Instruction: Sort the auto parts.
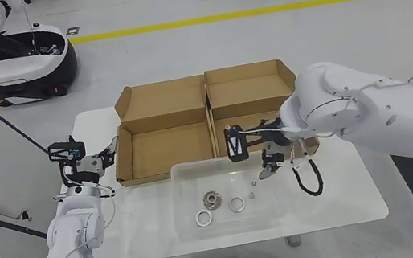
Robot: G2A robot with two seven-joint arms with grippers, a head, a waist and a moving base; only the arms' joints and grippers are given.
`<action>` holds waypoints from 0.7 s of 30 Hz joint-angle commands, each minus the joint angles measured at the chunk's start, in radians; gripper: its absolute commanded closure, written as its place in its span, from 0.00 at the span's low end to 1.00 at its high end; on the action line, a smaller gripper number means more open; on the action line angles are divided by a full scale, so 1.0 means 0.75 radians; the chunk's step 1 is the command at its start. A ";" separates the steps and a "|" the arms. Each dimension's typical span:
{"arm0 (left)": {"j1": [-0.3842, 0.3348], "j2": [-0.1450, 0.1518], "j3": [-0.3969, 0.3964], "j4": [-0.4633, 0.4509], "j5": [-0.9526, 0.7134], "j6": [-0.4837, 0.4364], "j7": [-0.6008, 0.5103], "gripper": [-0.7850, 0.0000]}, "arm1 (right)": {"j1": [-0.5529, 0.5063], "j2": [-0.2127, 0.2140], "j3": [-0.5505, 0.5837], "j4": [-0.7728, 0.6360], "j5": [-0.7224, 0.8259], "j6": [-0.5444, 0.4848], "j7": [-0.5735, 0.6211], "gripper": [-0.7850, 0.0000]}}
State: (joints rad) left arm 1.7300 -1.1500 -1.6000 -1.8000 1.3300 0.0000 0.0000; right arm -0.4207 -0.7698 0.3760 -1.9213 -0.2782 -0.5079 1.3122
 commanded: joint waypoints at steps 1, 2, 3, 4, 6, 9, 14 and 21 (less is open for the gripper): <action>0.000 0.000 0.000 0.000 0.000 0.000 0.000 0.00 | 0.017 -0.012 -0.040 -0.003 0.011 0.003 0.003 0.00; 0.000 0.000 0.000 0.000 0.000 0.000 0.000 0.00 | 0.028 -0.019 -0.061 -0.005 0.014 0.004 0.004 0.00; 0.000 0.000 0.000 0.000 0.000 0.000 0.000 0.00 | 0.038 -0.025 -0.081 -0.003 0.019 0.006 0.006 0.00; 0.000 0.000 0.000 0.000 0.000 0.000 0.000 0.00 | 0.049 -0.031 -0.101 0.002 0.026 0.008 0.008 0.00; 0.000 0.000 0.000 0.000 0.000 0.000 0.000 0.00 | 0.070 -0.044 -0.145 0.013 0.036 0.013 0.013 0.00; 0.000 0.000 0.000 0.000 0.000 0.000 0.000 0.00 | 0.102 -0.064 -0.211 0.032 0.061 0.016 0.016 0.00; 0.000 0.000 0.000 0.000 0.000 0.000 0.000 0.00 | 0.126 -0.099 -0.275 0.062 0.086 0.035 0.035 0.00; 0.000 0.000 0.000 0.000 0.000 0.000 0.000 0.00 | 0.057 -0.154 -0.275 0.094 0.035 0.070 0.071 0.00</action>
State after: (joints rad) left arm 1.7300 -1.1500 -1.6000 -1.8000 1.3300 0.0000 0.0000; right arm -0.3694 -0.8792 0.1701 -1.8566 -0.2457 -0.4580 1.3624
